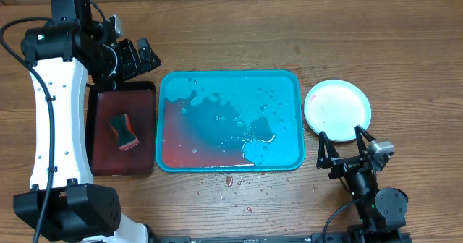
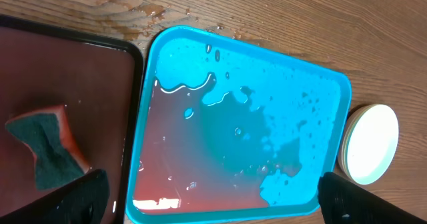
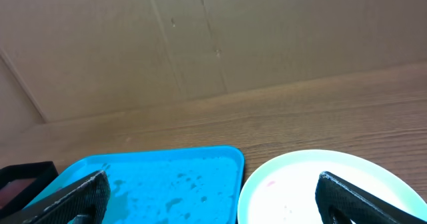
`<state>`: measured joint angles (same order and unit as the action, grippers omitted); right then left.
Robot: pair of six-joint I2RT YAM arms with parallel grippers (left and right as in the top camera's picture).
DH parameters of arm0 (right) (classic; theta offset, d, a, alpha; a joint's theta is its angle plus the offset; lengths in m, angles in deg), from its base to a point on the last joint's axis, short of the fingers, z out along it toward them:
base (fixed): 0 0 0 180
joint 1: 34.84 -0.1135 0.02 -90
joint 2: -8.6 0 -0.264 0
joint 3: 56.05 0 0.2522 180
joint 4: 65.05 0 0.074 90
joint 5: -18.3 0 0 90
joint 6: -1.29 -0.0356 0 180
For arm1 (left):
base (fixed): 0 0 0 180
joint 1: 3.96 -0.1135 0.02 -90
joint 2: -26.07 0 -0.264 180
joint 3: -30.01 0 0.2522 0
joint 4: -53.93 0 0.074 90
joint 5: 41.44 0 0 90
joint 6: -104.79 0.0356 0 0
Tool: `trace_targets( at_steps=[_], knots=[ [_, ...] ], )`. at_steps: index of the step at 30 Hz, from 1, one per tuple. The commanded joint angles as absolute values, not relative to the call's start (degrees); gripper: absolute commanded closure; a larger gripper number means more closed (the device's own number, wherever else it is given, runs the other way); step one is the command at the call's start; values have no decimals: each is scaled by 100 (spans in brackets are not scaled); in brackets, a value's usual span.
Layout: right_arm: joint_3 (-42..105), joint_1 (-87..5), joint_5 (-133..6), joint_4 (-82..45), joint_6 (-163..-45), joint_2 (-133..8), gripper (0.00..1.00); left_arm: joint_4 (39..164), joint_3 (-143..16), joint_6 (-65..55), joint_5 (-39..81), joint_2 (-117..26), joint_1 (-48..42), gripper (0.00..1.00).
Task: Clean dirty plates on tray and stack at the side
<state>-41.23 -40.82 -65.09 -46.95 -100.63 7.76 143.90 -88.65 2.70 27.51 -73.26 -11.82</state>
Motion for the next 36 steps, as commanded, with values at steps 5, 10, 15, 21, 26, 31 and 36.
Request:
trace_targets(
  at_steps=[5,10,15,21,26,31,36],
  knots=[
    [-4184,-4049,-6562,-4710,-10024,844,0,14372,-8961,147,2667,-6428,-1044,0],
    [-4184,-4049,-6562,-4710,-10024,844,0,14372,-8961,147,2667,-5444,-749,0],
    [-4184,-4049,-6562,-4712,-10024,844,0,14375,-8961,147,2667,-4391,-264,0],
    [-4184,-4049,-6562,-4710,-10024,844,0,14458,-8953,453,3380,-3401,-135,0],
    [-4184,-4049,-6562,-4710,-10024,844,0,13808,-8172,453,4523,-2518,-487,0],
    [-4184,-4049,-6562,-4712,-10024,844,0,12276,-6474,464,4772,-1506,-769,0],
    [-4184,-4049,-6562,-4710,-10024,844,0,10429,-4465,779,4722,-494,-786,0]
  ],
)
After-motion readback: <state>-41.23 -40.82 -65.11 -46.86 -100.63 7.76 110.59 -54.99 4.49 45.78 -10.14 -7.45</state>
